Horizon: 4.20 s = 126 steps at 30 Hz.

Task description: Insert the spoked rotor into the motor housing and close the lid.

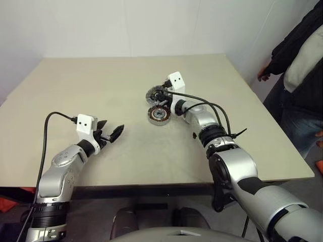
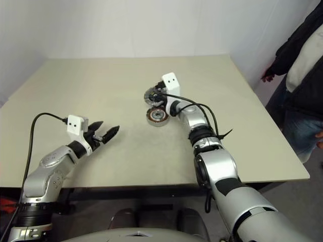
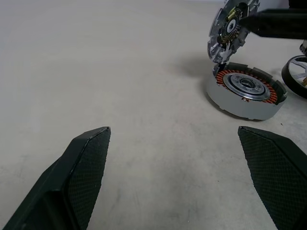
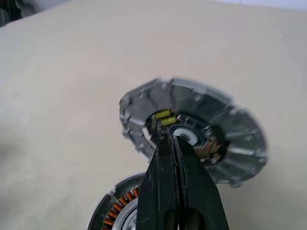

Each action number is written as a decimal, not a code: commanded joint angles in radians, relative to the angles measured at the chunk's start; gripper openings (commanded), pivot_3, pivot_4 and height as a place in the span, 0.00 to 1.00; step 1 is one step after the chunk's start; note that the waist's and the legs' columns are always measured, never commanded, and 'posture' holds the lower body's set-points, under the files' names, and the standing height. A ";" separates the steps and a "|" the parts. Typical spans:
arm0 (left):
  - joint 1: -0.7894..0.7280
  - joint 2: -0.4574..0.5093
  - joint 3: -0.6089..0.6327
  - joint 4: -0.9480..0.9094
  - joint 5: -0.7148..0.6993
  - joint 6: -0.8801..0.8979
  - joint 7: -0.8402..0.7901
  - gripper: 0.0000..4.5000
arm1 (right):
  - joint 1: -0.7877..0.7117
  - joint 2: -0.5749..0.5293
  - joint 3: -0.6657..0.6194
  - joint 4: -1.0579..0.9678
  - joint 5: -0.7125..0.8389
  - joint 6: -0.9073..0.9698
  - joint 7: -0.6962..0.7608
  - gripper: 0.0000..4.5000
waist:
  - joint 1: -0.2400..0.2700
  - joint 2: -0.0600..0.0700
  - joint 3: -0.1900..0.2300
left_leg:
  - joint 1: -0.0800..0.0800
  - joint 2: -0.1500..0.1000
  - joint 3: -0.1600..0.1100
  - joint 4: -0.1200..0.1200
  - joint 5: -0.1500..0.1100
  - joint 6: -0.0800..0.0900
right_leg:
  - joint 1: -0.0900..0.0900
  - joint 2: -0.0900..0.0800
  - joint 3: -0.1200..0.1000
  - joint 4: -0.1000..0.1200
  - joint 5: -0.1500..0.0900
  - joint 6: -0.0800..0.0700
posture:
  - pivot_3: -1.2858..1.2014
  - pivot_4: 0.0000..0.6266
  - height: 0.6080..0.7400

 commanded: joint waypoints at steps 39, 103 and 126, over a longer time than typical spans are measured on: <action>-0.041 0.005 -0.010 0.016 0.010 -0.025 -0.030 1.00 | 0.137 -0.401 -0.052 -0.359 0.056 0.221 0.117 0.04 | 0.004 -0.001 0.000 | -0.001 -0.001 0.000 0.000 0.001 0.000 | 0.001 0.000 0.000 -0.001 0.000 0.000 | 0.52 0.00 1.00; -0.028 0.021 -0.020 0.009 0.011 -0.017 -0.043 1.00 | 0.208 -0.402 -0.379 -0.362 0.298 0.614 -0.175 0.59 | 0.017 -0.001 0.000 | 0.002 -0.002 0.000 0.000 0.003 0.001 | 0.006 -0.001 0.000 0.000 -0.002 0.003 | 0.52 0.00 1.00; -0.030 0.036 -0.013 0.008 0.017 -0.016 -0.047 1.00 | 0.243 -0.219 -0.515 -0.515 0.505 0.924 -0.339 0.59 | 0.021 -0.001 0.000 | 0.002 -0.001 0.000 -0.001 0.003 -0.001 | 0.005 0.000 0.000 -0.001 -0.003 0.007 | 0.52 0.00 1.00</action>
